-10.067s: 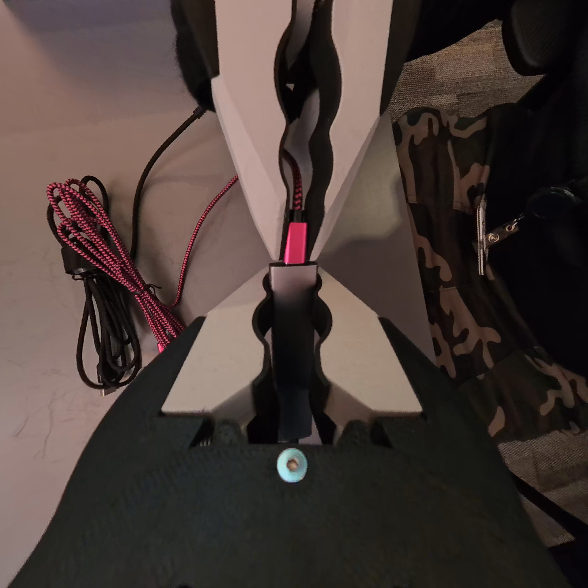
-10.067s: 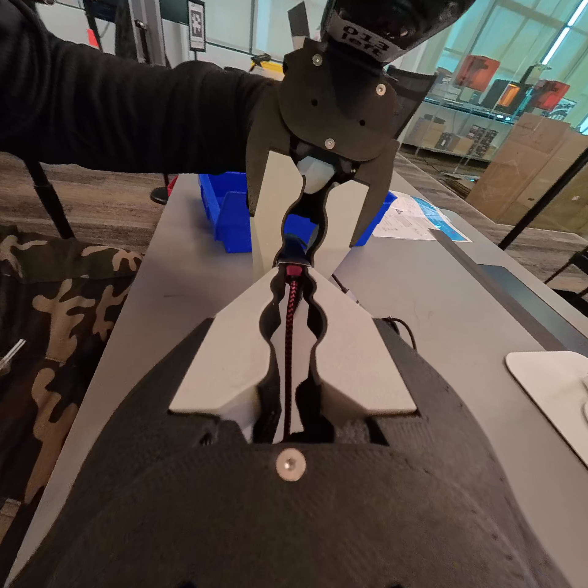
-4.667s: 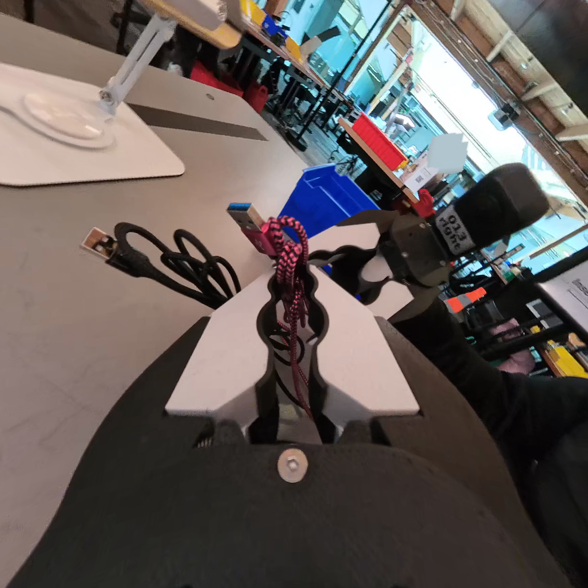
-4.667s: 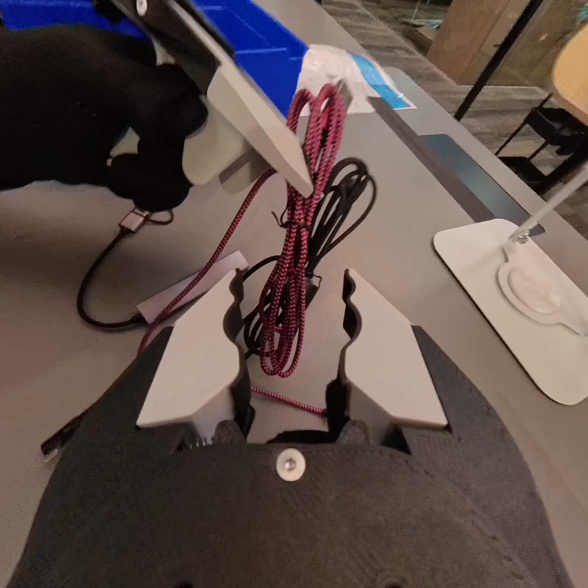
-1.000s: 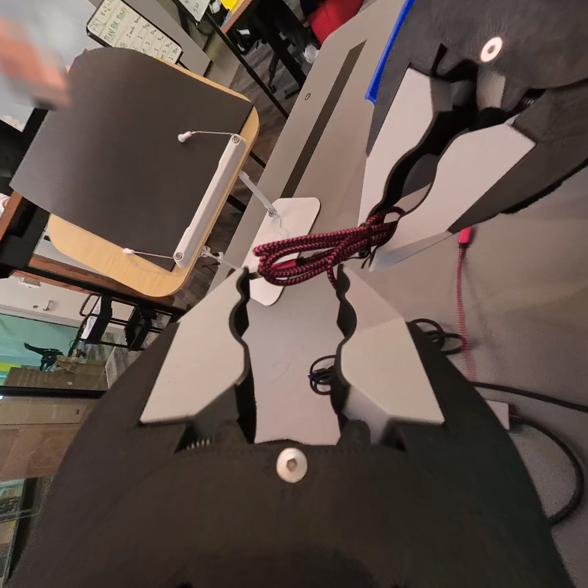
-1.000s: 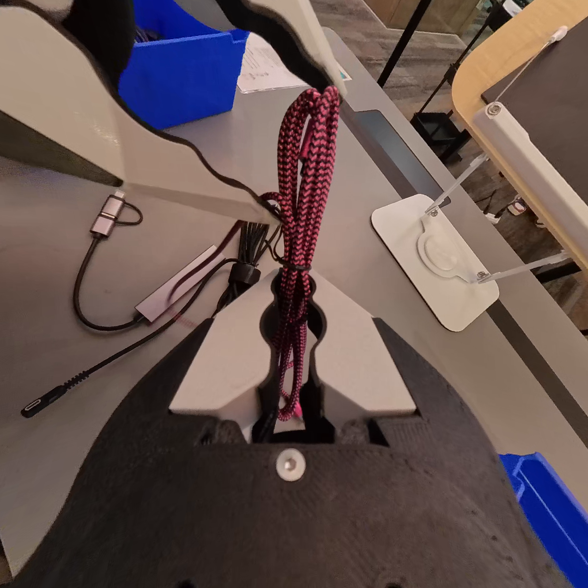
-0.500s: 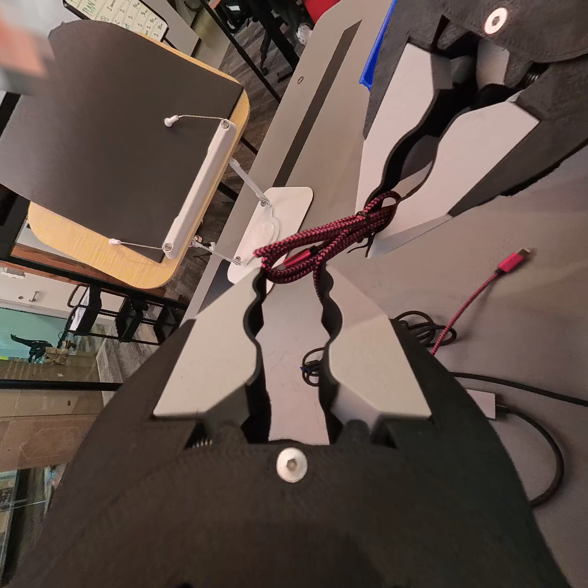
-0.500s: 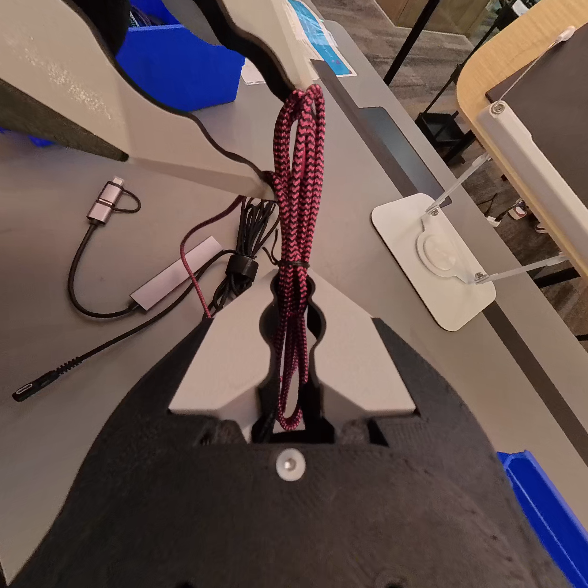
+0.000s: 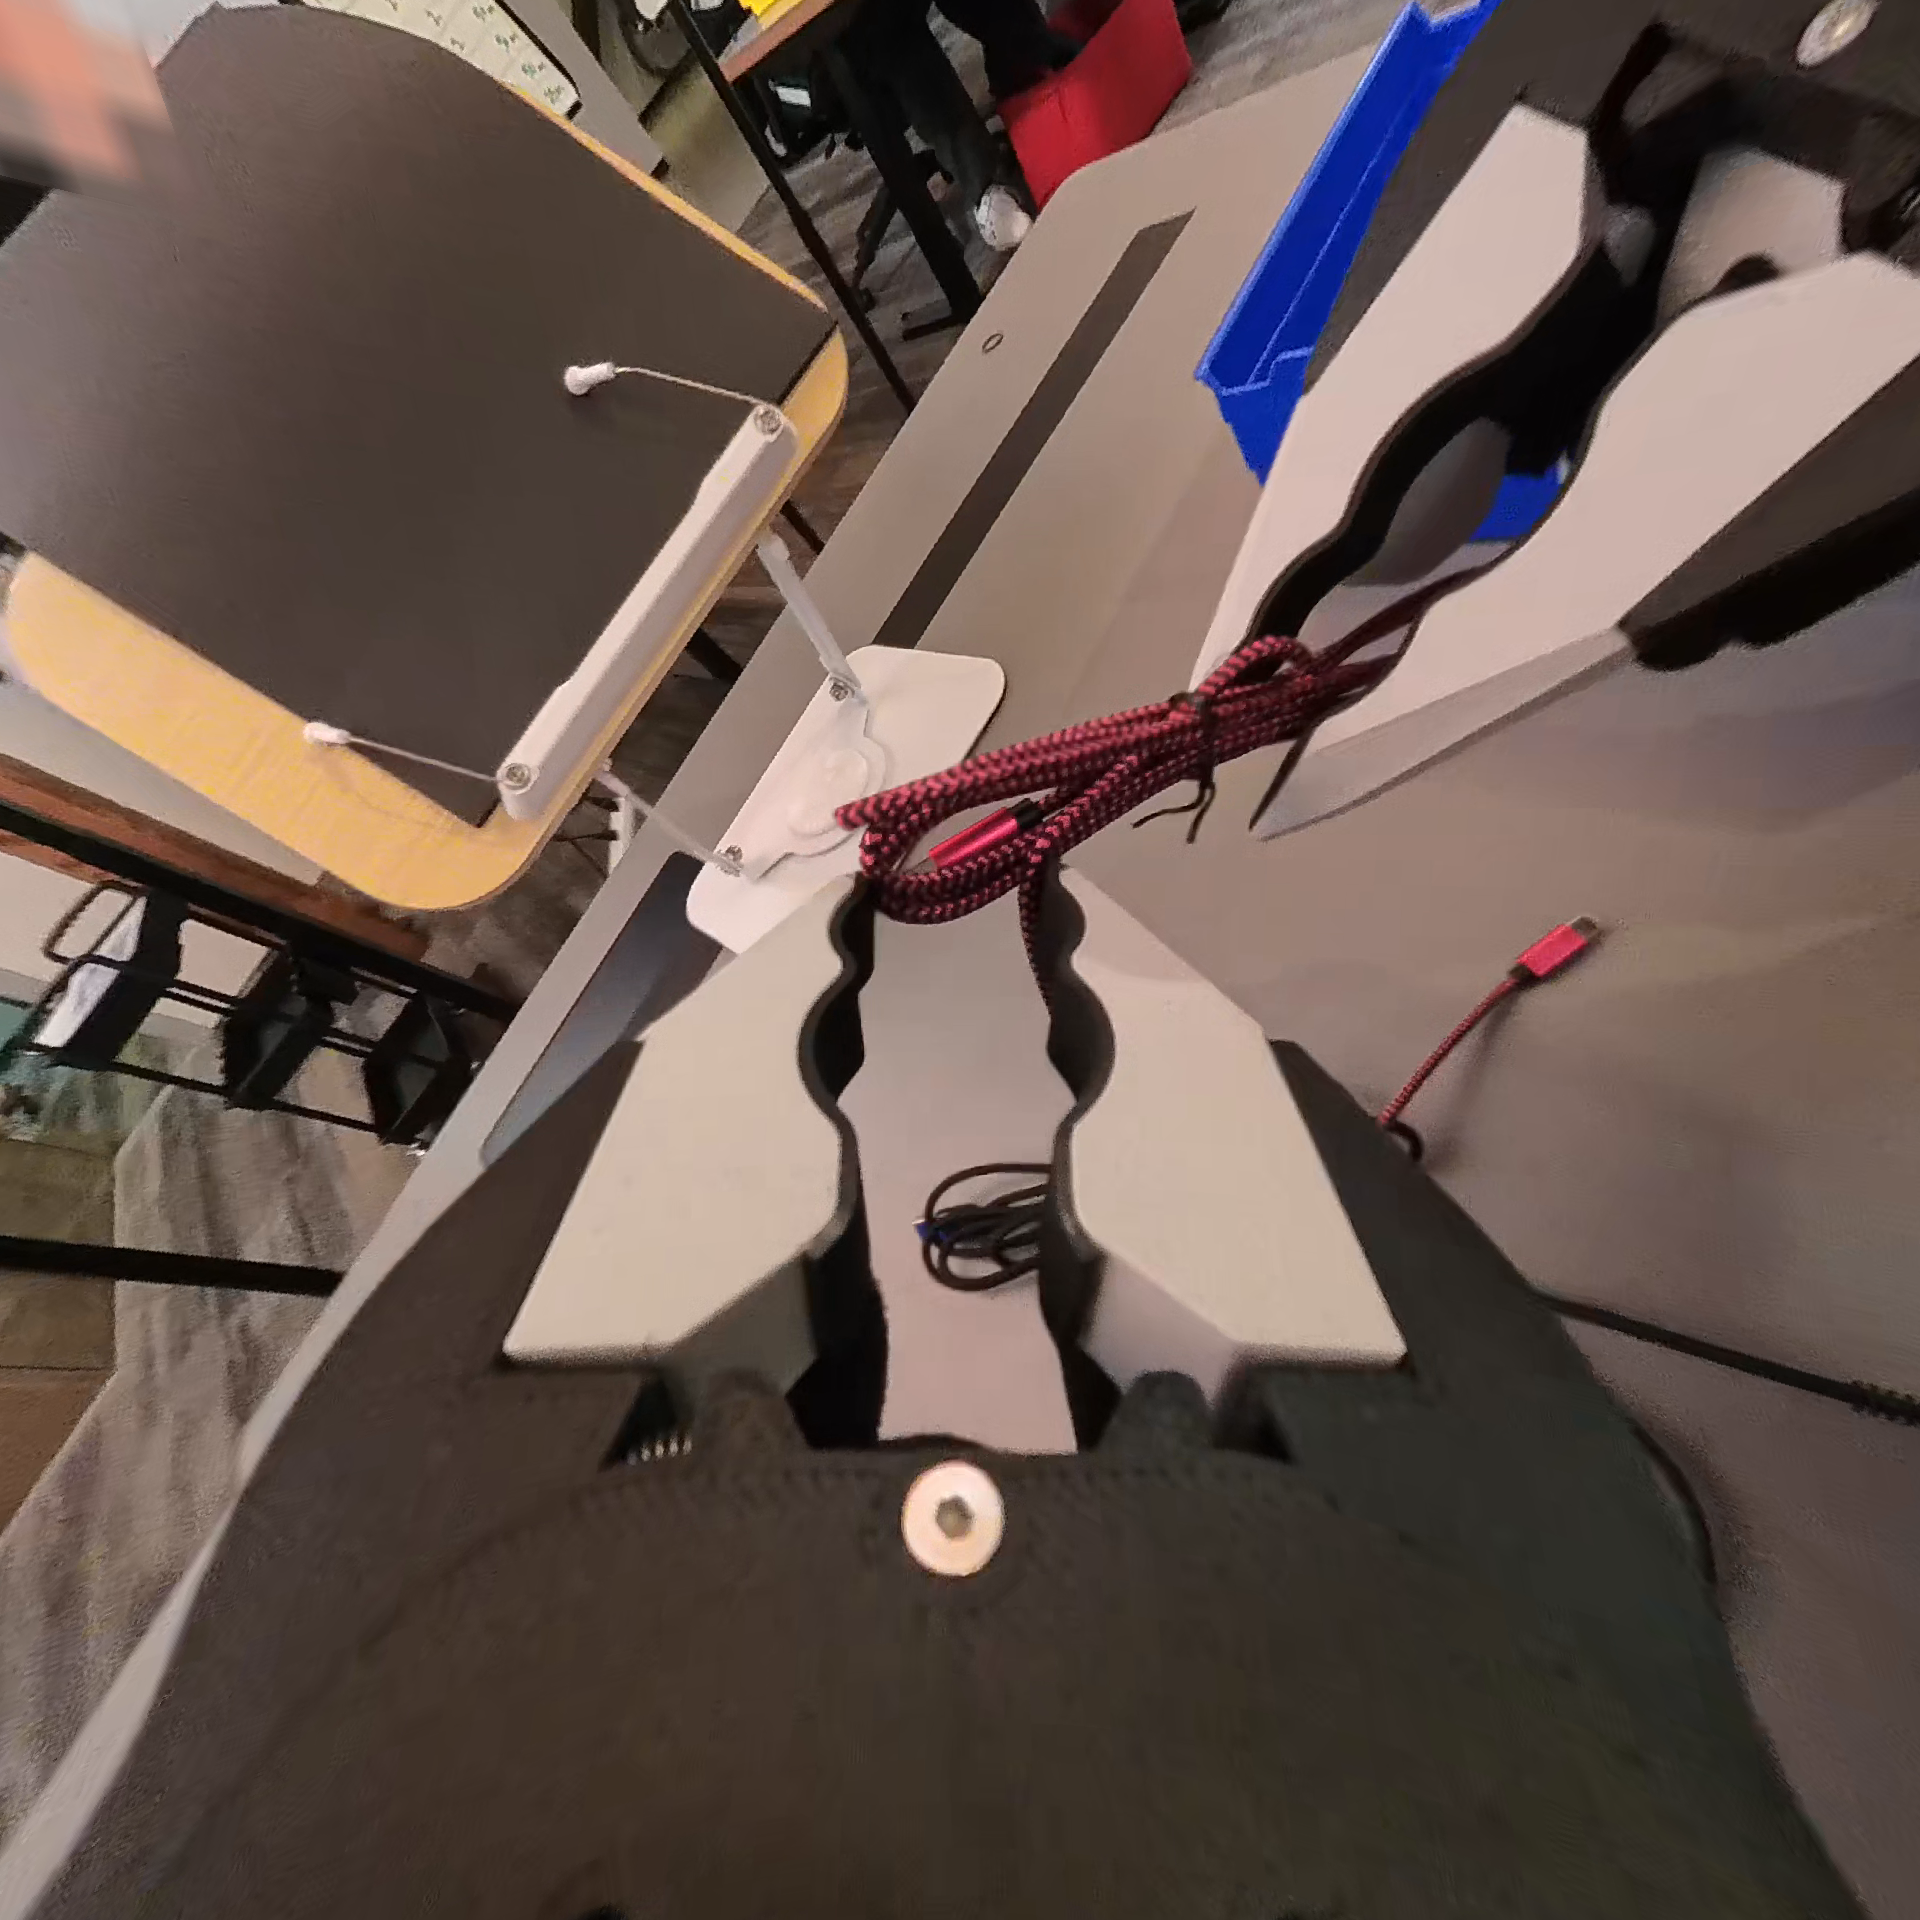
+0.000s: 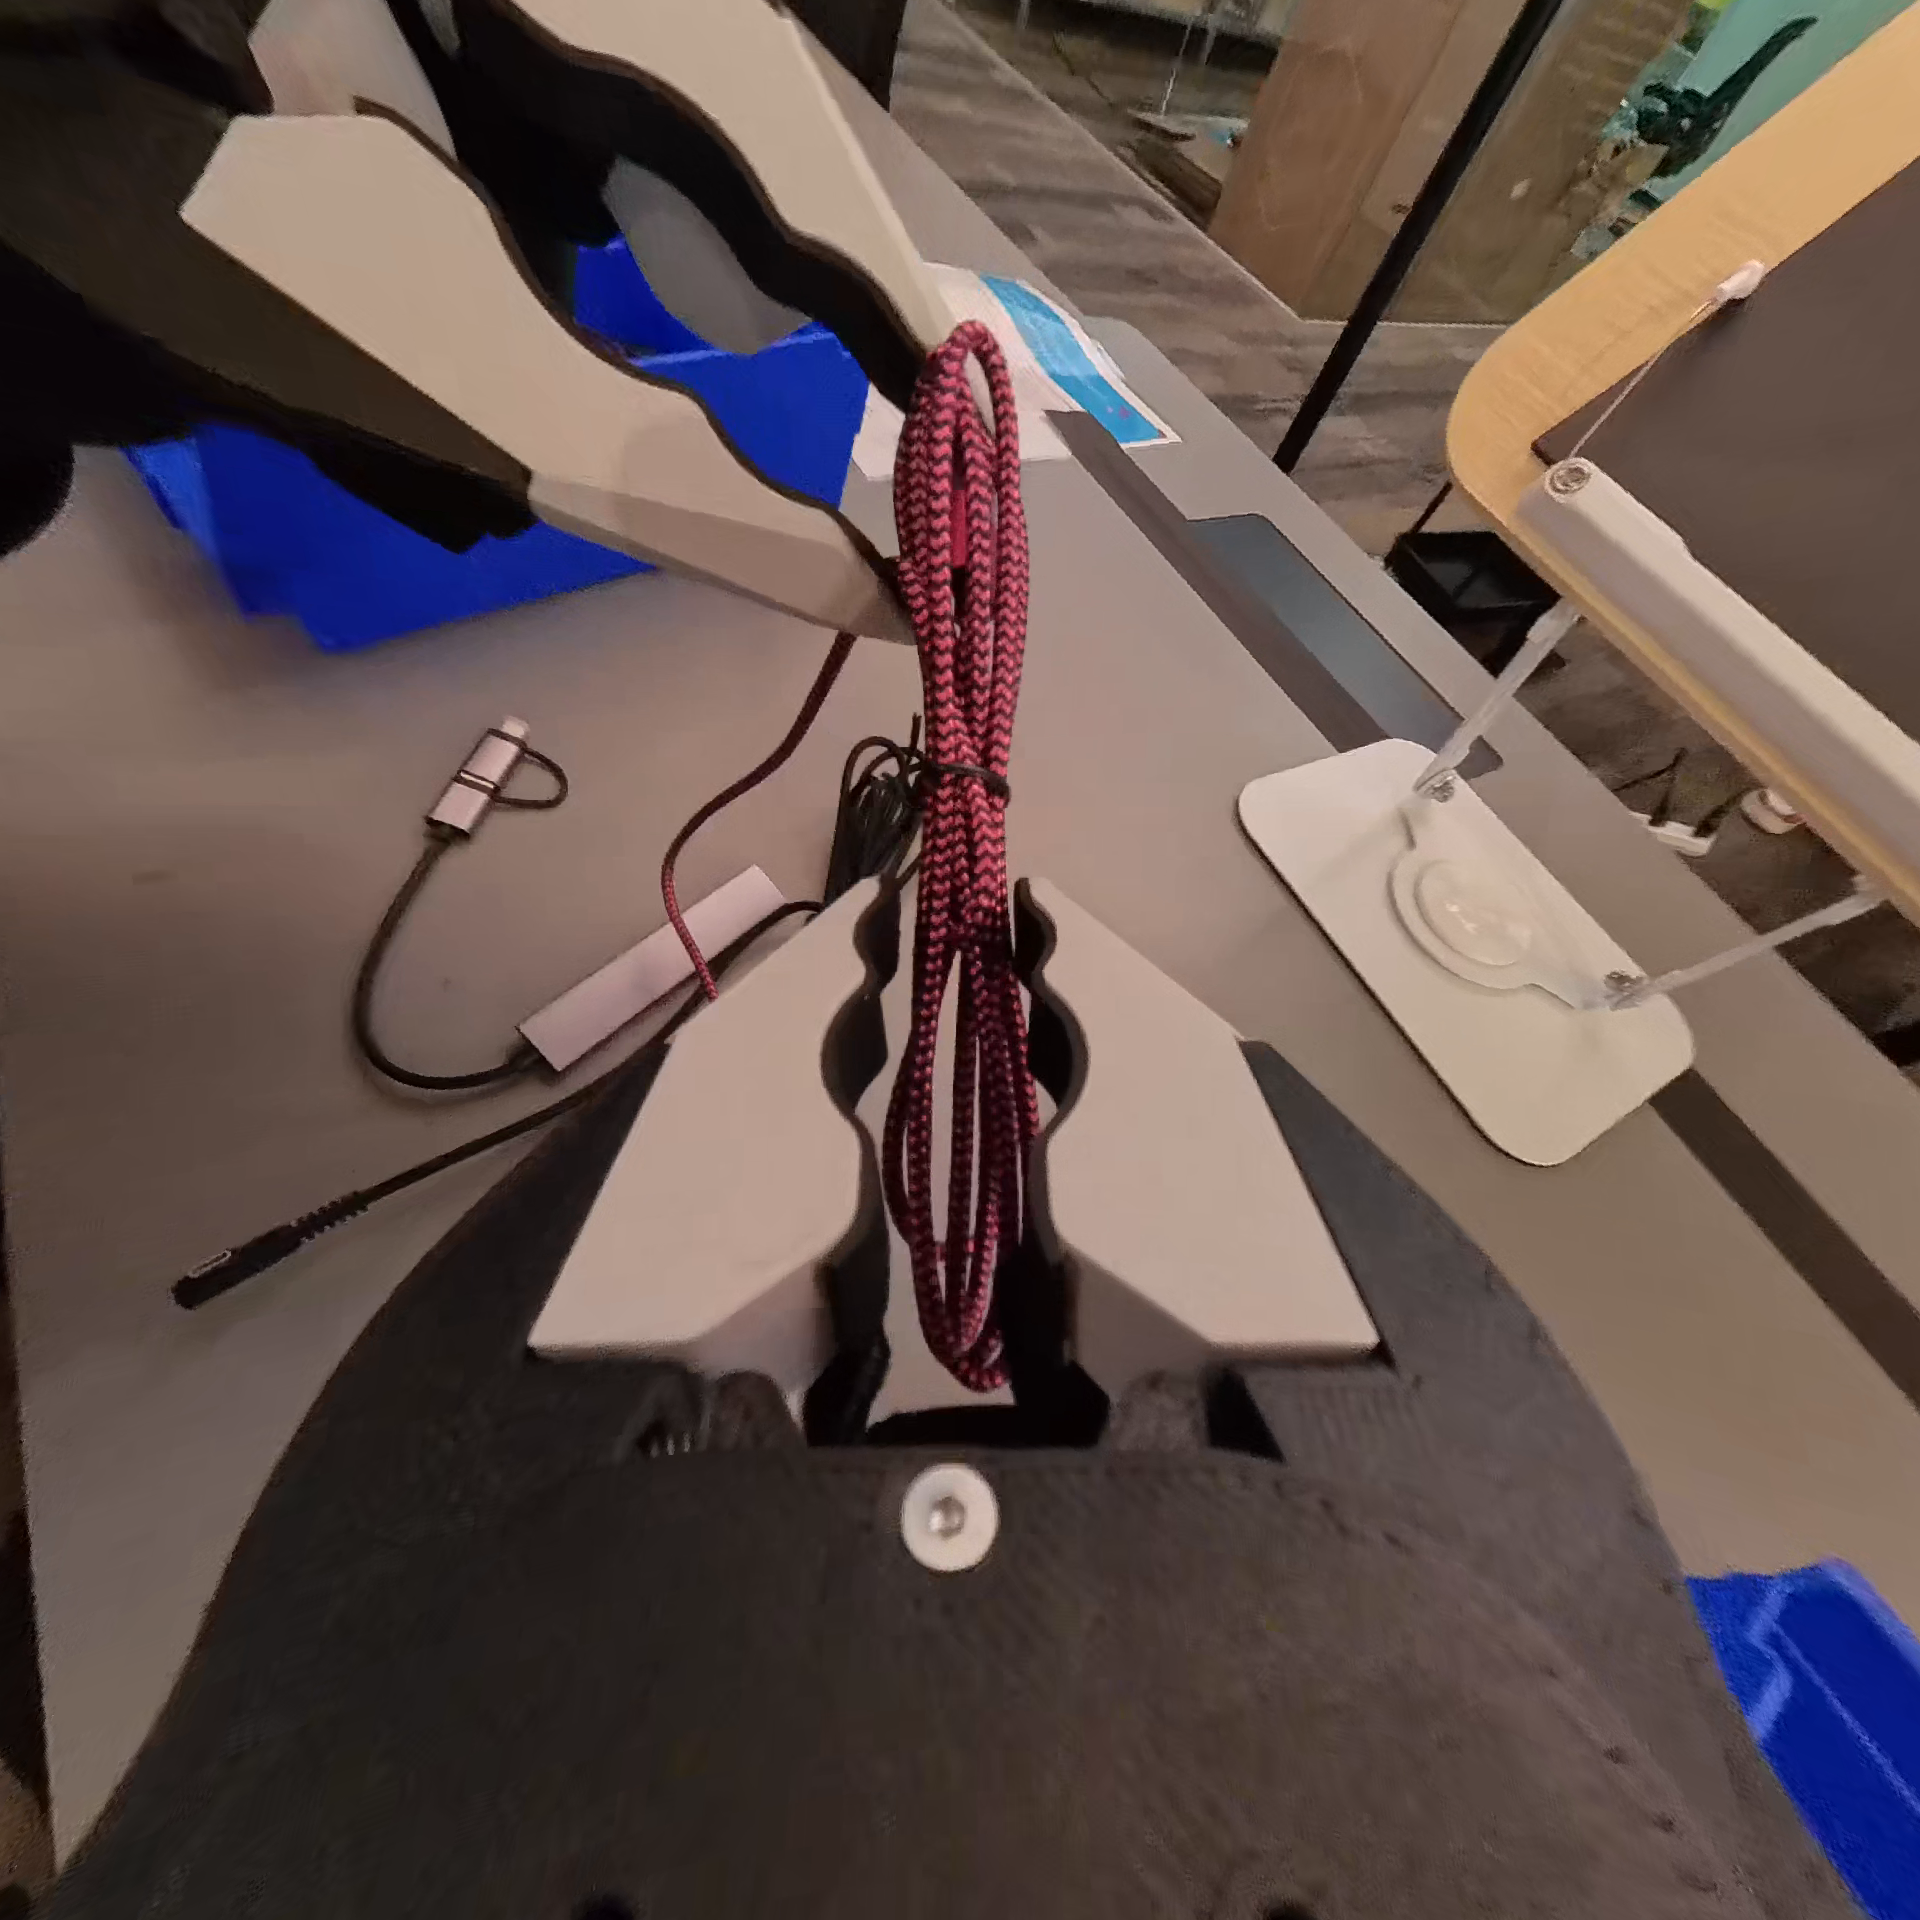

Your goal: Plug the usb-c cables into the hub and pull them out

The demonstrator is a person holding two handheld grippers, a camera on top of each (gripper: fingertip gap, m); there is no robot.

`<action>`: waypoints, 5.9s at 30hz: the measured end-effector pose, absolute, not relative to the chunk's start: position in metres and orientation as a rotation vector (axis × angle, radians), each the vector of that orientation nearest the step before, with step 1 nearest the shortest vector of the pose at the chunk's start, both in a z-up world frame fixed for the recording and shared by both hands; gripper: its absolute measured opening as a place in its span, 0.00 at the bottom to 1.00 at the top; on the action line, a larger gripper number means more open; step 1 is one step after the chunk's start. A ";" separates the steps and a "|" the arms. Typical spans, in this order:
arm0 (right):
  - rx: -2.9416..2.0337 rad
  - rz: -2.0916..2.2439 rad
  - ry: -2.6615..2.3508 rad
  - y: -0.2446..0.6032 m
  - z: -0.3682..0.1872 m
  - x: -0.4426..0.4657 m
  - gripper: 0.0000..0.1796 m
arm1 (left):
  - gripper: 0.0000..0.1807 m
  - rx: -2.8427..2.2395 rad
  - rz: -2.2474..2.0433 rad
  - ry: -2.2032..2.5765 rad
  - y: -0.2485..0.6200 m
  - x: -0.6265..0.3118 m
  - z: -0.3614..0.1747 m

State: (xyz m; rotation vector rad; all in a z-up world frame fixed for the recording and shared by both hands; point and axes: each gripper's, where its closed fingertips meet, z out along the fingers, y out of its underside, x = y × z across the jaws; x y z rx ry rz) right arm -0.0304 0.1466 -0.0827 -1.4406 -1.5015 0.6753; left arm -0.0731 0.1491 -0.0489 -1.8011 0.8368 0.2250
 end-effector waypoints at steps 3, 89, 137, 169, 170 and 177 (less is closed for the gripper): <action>-1.444 0.613 -1.524 0.150 -0.090 -0.029 0.04 | 0.16 -1.792 0.150 0.813 0.146 -0.068 -0.047; -1.274 0.729 -1.008 0.182 -0.013 -0.024 0.00 | 0.02 -1.859 -0.103 0.654 0.148 -0.008 -0.064; -1.048 0.418 -1.121 0.162 0.037 -0.007 0.00 | 0.00 -1.780 -0.597 0.587 0.138 0.027 -0.050; -1.145 0.514 -1.130 0.191 0.040 0.004 0.33 | 0.00 -1.794 -0.501 0.658 0.131 0.027 -0.058; -1.134 0.528 -1.169 0.187 0.037 0.002 0.26 | 0.00 -1.792 -0.490 0.666 0.131 0.028 -0.058; -1.127 0.614 -1.185 0.177 0.032 -0.002 0.08 | 0.00 -1.775 -0.449 0.664 0.131 0.025 -0.053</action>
